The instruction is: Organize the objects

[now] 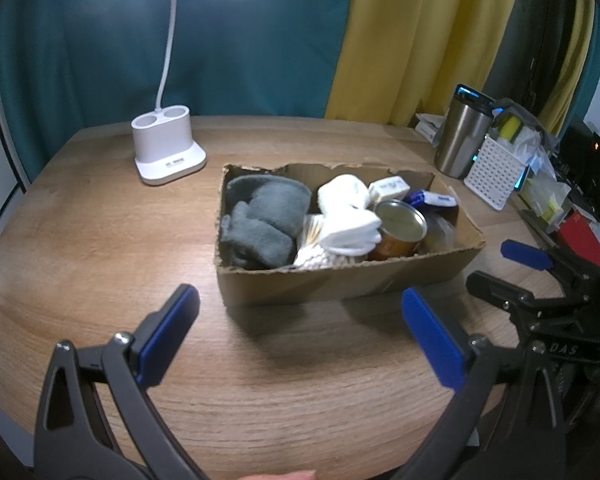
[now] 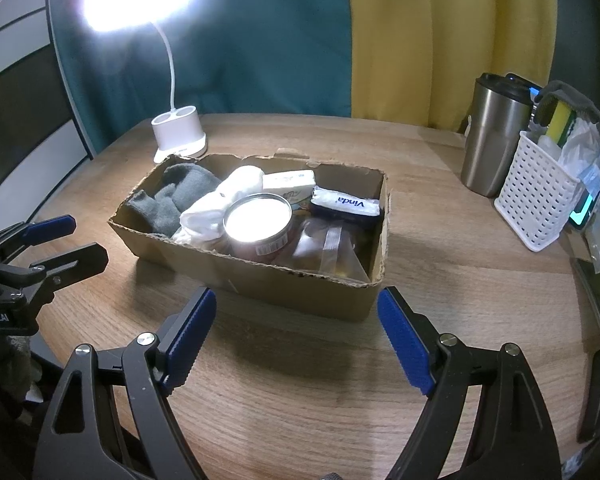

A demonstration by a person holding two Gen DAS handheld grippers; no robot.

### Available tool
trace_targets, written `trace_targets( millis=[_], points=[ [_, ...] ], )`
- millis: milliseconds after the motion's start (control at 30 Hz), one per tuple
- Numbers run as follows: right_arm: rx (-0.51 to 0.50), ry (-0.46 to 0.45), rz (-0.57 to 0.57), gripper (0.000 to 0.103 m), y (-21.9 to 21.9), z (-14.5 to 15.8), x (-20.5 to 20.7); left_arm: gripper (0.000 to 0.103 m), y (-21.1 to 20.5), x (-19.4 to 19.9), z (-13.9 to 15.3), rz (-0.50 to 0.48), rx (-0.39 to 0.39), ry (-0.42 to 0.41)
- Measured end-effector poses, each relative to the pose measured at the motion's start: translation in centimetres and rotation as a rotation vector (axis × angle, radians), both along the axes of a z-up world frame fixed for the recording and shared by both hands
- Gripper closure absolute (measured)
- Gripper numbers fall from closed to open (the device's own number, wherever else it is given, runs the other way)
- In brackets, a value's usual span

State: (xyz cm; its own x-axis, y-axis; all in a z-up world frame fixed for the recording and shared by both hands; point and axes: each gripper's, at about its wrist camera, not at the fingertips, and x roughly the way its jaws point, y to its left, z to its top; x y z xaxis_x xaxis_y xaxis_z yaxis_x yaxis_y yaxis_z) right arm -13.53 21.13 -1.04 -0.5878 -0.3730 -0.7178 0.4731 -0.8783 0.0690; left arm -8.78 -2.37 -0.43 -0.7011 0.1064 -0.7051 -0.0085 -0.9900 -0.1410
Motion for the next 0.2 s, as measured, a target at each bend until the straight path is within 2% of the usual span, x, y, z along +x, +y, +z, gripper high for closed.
trace_targets(
  millis=[200],
  points=[
    [-0.002,-0.004,0.003,0.018,-0.08,-0.08,-0.03,0.0,0.62,-0.43,-0.31,-0.017,-0.003,-0.01]
  ],
)
